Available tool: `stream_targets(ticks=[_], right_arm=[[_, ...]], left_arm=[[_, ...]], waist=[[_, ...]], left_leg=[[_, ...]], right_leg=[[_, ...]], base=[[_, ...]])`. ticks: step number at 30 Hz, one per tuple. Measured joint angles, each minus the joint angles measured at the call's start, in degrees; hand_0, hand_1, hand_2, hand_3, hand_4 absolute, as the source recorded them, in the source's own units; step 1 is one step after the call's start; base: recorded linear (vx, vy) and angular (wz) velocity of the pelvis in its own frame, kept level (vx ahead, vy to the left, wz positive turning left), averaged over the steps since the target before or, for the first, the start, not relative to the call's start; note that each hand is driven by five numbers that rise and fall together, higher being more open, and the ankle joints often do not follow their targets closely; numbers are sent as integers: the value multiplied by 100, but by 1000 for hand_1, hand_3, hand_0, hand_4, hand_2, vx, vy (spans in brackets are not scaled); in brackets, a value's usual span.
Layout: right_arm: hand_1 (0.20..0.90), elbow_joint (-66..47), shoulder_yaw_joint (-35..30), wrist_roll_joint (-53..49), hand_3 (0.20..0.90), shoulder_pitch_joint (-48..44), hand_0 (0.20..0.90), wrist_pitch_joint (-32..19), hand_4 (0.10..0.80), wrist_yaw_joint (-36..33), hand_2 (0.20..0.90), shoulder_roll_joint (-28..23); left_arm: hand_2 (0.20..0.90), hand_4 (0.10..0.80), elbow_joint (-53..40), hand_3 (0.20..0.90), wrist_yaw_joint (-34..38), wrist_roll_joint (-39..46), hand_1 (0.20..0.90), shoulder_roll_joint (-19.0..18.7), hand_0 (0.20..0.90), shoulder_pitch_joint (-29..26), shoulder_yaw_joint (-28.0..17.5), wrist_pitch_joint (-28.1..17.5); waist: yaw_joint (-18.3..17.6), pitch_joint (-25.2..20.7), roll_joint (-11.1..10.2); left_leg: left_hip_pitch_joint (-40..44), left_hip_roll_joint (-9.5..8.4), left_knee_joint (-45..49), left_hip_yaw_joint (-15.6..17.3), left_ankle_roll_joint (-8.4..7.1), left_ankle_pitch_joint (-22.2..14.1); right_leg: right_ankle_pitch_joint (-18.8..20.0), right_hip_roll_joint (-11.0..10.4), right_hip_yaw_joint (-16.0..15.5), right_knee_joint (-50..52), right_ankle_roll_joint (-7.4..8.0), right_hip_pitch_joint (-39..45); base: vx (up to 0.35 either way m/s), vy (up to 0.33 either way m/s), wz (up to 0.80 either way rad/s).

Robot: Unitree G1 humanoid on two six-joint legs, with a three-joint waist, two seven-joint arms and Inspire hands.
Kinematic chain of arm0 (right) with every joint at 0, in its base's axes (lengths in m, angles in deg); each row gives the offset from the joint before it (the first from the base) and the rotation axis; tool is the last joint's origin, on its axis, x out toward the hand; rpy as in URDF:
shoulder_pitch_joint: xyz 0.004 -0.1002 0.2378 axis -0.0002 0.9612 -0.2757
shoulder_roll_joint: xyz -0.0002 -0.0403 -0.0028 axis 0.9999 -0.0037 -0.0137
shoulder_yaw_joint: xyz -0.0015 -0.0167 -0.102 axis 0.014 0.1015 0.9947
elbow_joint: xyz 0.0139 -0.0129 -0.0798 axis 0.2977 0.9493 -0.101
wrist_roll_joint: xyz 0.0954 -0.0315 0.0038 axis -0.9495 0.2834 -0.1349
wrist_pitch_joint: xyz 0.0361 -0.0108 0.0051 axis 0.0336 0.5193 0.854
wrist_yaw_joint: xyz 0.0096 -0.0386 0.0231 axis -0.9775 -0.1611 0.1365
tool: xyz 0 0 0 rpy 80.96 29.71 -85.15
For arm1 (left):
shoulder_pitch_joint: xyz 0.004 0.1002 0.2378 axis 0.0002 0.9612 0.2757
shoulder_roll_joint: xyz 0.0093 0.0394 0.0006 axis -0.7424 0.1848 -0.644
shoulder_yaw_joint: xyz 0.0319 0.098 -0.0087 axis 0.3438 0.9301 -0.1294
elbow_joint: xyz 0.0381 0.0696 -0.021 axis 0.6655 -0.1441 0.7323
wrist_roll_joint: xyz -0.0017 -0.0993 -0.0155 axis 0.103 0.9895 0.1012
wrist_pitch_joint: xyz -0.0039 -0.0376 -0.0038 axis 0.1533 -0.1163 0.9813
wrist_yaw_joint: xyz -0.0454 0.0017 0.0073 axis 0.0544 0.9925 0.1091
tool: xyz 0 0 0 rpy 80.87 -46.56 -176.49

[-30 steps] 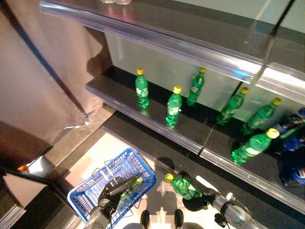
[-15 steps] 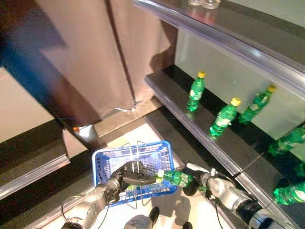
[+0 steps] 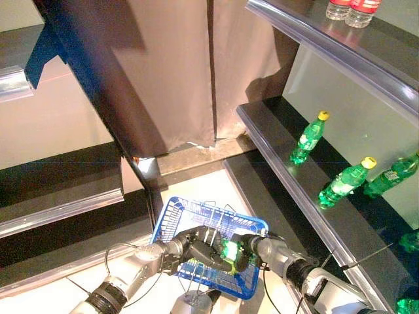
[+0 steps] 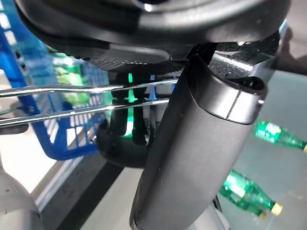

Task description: Pick up the drink and place into the basket.

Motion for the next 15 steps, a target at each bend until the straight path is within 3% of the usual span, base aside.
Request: stream_targets(ticks=[6, 10, 15], right_arm=[[300, 136, 15, -523, 200, -94, 300, 88, 100, 1, 300, 206], [300, 598, -8, -1138, 200, -220, 300, 269, 100, -55, 300, 436], [300, 930, -79, -2192, 200, -222, 300, 501, 100, -235, 300, 656]], left_arm=[[300, 100, -286, 200, 1, 13, 300, -6, 300, -135, 32, 82], [300, 100, -430, 200, 18, 54, 300, 69, 300, -496, 445, 221], [300, 100, -773, 200, 70, 114, 300, 204, 300, -563, 590, 318]], waist=[[14, -21, -37], [15, -25, -46], [-12, -30, -53]], left_leg=[[-3, -5, 4, -26, 0, 2], [-20, -52, 69, -148, -1, 0], [-22, -58, 81, -149, -1, -1]], right_leg=[[0, 0, -25, 0, 1, 11], [-16, -19, -154, 1, 17, 77], [-14, -23, -153, 1, 17, 81]], base=[[5, 2, 1], [29, 12, 16], [4, 3, 1]])
